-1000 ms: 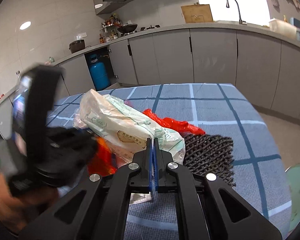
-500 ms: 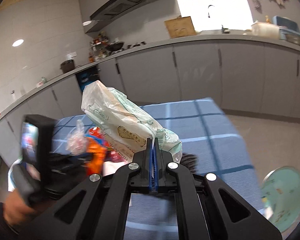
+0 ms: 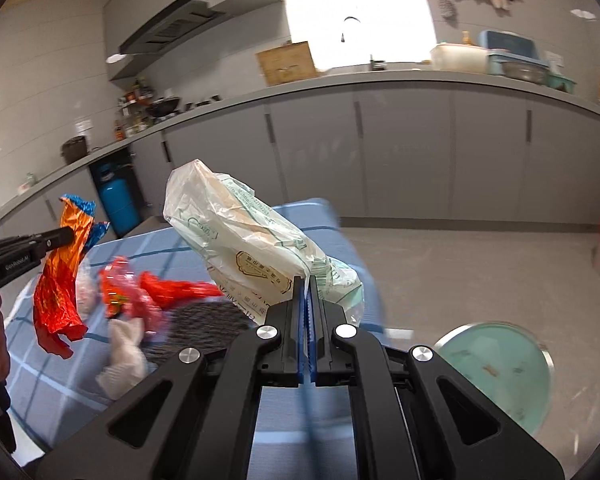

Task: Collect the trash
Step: 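Carry wrapper and white bag over the teal basin and open both tools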

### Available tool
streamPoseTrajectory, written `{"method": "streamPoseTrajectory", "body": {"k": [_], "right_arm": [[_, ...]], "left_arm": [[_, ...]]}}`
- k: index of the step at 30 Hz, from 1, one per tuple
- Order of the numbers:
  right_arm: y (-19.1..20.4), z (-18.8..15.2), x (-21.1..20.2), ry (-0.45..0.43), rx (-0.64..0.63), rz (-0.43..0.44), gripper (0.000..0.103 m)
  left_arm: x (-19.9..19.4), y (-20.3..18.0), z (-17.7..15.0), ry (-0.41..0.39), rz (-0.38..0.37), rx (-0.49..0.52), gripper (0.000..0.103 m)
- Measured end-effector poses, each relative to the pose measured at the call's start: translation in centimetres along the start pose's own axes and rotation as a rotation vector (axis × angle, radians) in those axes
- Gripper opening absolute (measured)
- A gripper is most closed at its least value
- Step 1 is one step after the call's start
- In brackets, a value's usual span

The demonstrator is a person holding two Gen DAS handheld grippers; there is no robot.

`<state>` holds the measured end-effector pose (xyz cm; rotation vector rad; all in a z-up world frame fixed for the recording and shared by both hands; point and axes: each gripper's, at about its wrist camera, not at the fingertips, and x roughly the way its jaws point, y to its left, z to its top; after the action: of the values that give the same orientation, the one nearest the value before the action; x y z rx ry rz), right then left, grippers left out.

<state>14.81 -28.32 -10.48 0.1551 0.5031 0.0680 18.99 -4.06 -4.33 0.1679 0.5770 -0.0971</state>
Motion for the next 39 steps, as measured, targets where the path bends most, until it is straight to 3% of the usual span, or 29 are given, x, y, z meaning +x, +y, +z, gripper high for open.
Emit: {"method": "streamPoseTrajectory", "body": {"k": [12,18,24,25,26,27,28,29,39], "right_arm": [[-12.2,-3.4,0.1,0.081,0.131,-0.244,0.004],[-16.4,-5.8,1.6,0.142,0.185,-0.302,0.004],[-18.8,-7.5,3.0,0.181,0.221,-0.339,0.009],[-19.2,-7.7,3.1,0.179,0.230,-0.345,0.010],[-19.3,-7.9,3.3,0.182,0.233,-0.350,0.015],[-19.7,-8.3,3.4,0.183,0.239,-0.364,0.032],[-20.0,-8.4,3.3,0.178,0.246,-0.377,0.041],[-20.2,-8.6,3.3,0.177,0.257,-0.381,0.051],[-20.1,-9.2,2.3,0.167,0.279,-0.395,0.063]], "left_arm": [[3.4,-15.1,2.1,-0.017,-0.270,0.166,0.006],[6.1,-22.6,1.3,0.022,-0.382,0.239,0.006],[7.7,-27.6,0.1,0.046,-0.438,0.296,0.008],[7.7,-28.0,-0.1,0.046,-0.448,0.299,0.021],[7.9,-28.4,-0.2,0.044,-0.462,0.300,0.048],[8.1,-28.8,-0.4,0.030,-0.450,0.299,0.060],[8.1,-28.9,-0.5,0.015,-0.437,0.300,0.072],[8.3,-29.1,-0.7,0.013,-0.435,0.304,0.071],[9.5,-26.8,-1.0,0.059,-0.385,0.277,0.078]]}}
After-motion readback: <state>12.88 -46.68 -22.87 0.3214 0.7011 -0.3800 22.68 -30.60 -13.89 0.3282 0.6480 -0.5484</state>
